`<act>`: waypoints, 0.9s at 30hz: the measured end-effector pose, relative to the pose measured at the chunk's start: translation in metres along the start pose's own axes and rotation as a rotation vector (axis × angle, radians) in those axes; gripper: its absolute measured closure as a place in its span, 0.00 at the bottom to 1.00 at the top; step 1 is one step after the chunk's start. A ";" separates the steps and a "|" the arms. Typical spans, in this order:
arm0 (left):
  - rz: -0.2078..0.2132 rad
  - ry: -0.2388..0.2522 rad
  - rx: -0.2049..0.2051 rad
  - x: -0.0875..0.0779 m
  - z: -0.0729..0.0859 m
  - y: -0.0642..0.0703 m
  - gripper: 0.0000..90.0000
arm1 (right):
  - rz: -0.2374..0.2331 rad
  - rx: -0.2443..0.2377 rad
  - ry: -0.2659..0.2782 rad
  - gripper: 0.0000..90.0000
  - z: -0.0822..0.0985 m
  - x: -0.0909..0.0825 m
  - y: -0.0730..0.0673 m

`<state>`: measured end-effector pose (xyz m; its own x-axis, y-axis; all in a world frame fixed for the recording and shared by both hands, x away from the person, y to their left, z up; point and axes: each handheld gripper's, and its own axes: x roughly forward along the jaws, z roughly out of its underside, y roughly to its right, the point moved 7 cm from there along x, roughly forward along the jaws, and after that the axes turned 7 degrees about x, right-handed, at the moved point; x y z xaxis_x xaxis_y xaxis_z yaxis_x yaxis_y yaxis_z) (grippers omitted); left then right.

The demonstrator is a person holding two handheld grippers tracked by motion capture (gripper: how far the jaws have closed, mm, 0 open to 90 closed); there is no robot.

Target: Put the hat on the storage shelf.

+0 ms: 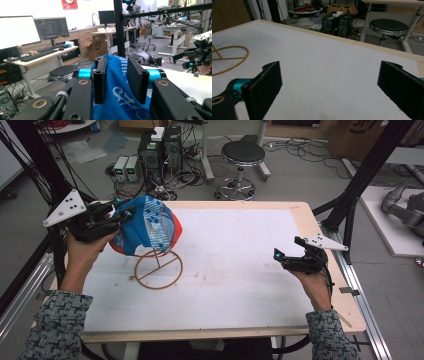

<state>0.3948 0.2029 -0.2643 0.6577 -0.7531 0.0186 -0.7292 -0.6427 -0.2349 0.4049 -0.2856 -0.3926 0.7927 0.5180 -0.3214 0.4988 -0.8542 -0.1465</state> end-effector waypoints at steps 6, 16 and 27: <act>0.000 -0.016 0.006 0.001 0.002 0.001 0.74 | 0.002 0.004 0.000 0.06 -0.001 0.000 -0.001; -0.026 -0.029 0.020 -0.003 0.003 0.000 0.68 | 0.000 -0.003 0.006 0.06 -0.002 0.000 -0.001; -0.067 -0.026 0.002 -0.017 0.006 -0.006 0.62 | -0.002 -0.007 -0.001 0.06 -0.001 0.001 -0.003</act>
<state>0.3894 0.2202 -0.2690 0.7095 -0.7046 0.0092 -0.6832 -0.6910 -0.2362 0.4048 -0.2828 -0.3911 0.7914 0.5196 -0.3220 0.5028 -0.8529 -0.1406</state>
